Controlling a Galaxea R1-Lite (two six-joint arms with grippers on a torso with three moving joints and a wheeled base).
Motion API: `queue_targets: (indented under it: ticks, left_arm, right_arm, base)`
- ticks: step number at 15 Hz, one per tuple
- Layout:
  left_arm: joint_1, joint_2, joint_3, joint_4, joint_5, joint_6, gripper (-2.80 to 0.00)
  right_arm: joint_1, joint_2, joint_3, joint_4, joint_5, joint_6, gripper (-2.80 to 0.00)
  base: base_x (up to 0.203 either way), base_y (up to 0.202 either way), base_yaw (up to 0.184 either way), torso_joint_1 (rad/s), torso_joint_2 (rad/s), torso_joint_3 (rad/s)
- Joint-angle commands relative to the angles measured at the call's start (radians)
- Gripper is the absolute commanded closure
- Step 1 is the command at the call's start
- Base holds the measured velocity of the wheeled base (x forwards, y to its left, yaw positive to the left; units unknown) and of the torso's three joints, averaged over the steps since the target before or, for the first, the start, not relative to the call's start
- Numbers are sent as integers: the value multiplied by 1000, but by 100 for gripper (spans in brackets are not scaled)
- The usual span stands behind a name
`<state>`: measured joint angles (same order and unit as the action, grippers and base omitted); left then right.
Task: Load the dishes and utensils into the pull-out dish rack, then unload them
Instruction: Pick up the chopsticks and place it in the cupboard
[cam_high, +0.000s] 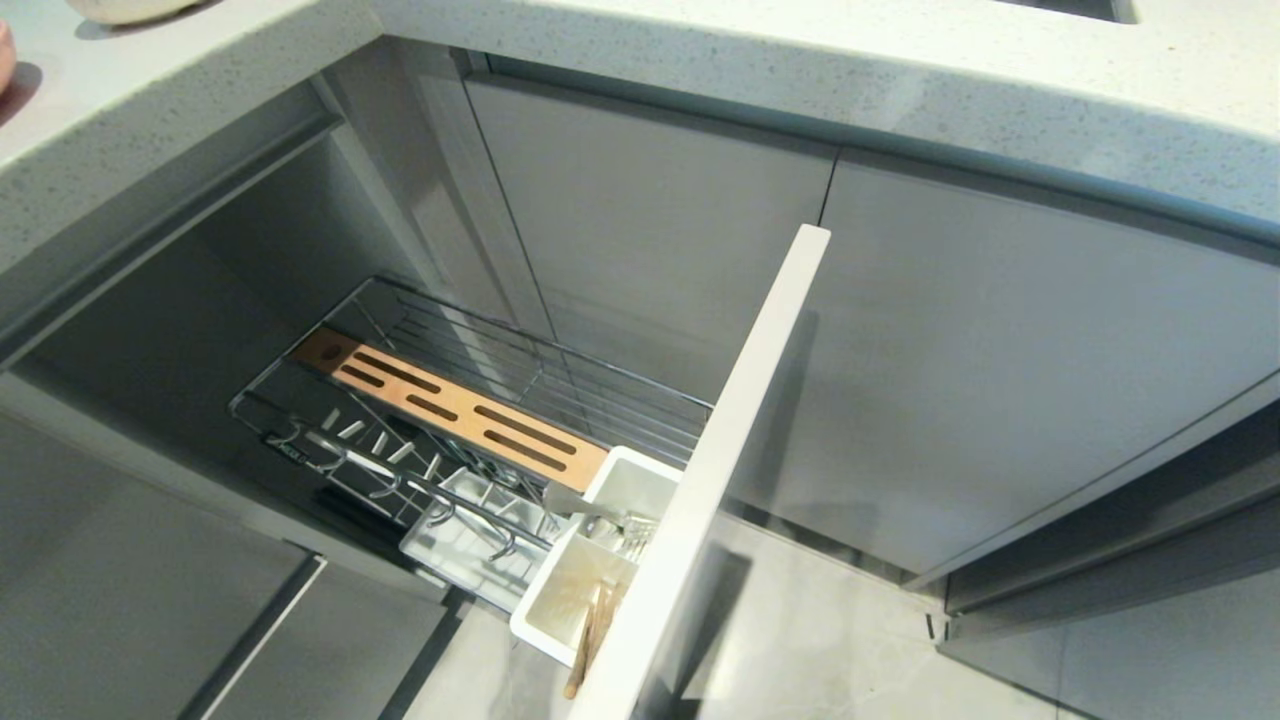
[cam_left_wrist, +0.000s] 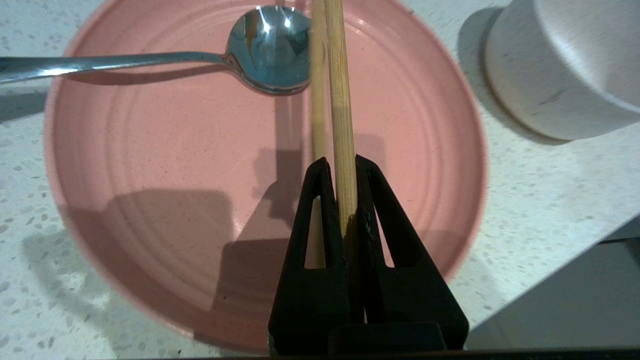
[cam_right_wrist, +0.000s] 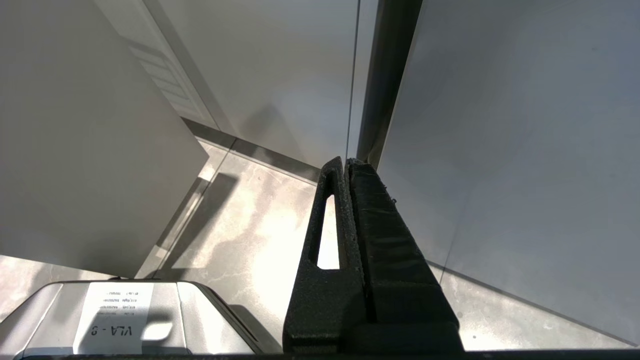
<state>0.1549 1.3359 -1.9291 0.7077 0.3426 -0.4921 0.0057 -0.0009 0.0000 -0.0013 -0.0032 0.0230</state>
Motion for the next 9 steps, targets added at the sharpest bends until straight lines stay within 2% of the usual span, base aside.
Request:
queue_targets:
  ticks: [1, 4, 7, 9]
  left_arm:
    - [-5, -39, 1, -8, 0, -8, 0]
    - [-42, -85, 1, -29, -1, -36, 0]
    - [-158, -133, 2, -28, -3, -69, 0]
    - [-238, -170, 2, -28, -27, -104, 0]
  right_arm:
    - [0, 1, 2, 0, 0, 0, 0]
    - [0, 1, 2, 0, 0, 0, 0]
    - [0, 1, 2, 0, 0, 0, 0]
    - [0, 1, 2, 0, 0, 0, 0]
  base:
    - [0, 0, 0, 0, 0, 0]
    - [0, 0, 0, 0, 0, 0]
    - [0, 0, 0, 0, 0, 0]
    - [0, 0, 0, 0, 0, 0]
